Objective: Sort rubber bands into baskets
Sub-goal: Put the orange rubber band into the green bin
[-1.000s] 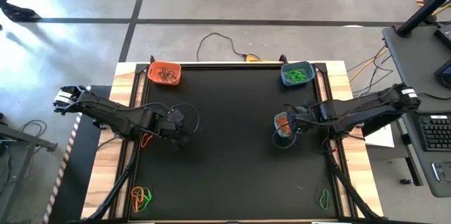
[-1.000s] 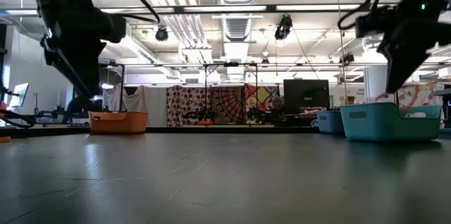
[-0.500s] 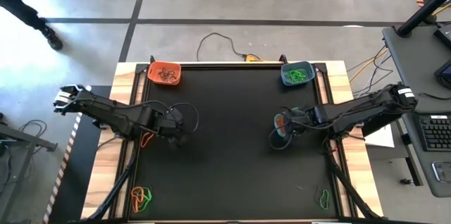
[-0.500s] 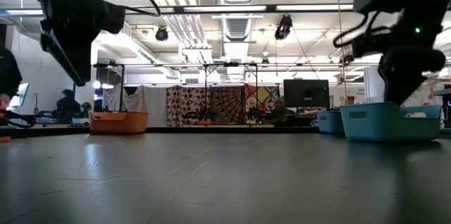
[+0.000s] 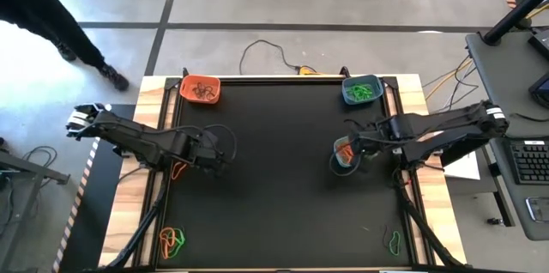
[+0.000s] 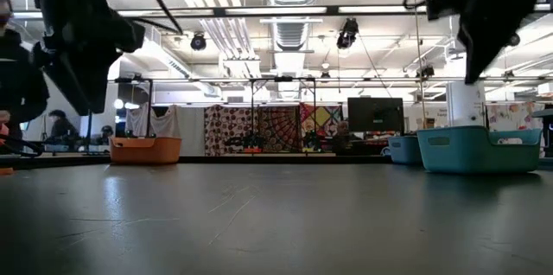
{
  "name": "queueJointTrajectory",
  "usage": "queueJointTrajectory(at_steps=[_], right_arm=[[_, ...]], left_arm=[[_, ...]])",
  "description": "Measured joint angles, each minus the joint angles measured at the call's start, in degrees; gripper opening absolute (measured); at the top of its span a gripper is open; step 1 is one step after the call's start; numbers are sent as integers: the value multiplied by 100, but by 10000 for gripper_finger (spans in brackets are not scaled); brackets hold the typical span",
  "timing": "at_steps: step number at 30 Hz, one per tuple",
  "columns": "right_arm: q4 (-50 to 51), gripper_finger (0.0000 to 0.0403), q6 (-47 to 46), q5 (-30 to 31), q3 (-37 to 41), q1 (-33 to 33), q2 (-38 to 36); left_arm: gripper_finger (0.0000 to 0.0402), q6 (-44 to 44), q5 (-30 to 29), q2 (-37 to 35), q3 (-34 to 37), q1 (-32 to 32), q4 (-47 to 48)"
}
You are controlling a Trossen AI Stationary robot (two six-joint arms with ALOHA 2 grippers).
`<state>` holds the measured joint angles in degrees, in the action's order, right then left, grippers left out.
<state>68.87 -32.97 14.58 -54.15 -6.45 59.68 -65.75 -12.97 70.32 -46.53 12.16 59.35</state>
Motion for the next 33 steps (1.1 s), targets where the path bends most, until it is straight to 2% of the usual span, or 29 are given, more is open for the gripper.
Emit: queueJointTrajectory(at_steps=[5,13,18,22,25,30,33], right_arm=[[111,207,257,134,-761,-44,0],[108,193,669,361,-1635,-83,0],[63,185,656,357,-1709,-167,0],[45,181,467,352,-1584,-261,10],[-43,177,359,352,-1466,-321,11],[-320,172,361,350,-1214,-344,11],[-397,171,349,349,-1084,-344,11]], left_arm=[[235,-647,303,232,96,-7,-7],[236,-268,462,779,160,-281,78],[236,692,1087,1042,220,-1116,204],[236,1143,1095,1239,228,-1678,511],[232,1665,1380,1380,228,-2002,889],[203,3248,1910,1808,248,-2442,1325],[183,3909,2123,2148,281,-2621,1334]])
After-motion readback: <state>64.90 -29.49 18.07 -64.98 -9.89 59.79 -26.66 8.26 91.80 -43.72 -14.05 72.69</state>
